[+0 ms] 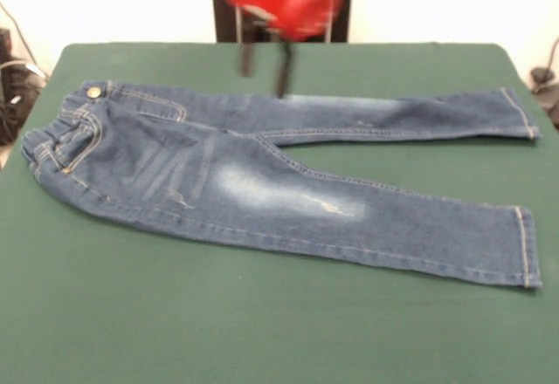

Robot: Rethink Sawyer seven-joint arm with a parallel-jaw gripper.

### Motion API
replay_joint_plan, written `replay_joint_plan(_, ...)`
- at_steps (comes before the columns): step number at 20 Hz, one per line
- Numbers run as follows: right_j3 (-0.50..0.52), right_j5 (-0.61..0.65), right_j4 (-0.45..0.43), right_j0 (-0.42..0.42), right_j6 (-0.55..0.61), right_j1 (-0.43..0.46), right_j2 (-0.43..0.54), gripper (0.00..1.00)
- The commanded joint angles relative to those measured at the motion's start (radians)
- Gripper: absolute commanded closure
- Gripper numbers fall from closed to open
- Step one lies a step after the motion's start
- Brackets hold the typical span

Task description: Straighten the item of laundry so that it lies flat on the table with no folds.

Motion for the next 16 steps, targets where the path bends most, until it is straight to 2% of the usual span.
replay_joint_plan(1,0.119,-0.065,-0.21,-0.182,-0.374,0.003,0.174,0.0)
replay_joint_plan(4,0.116,-0.073,-0.291,-0.266,-0.409,0.0,0.237,0.0)
replay_joint_plan(7,0.112,-0.079,-0.35,-0.314,-0.411,0.003,0.274,0.0)
replay_joint_plan(16,0.088,-0.059,-0.43,-0.414,-0.392,0.041,0.396,0.0)
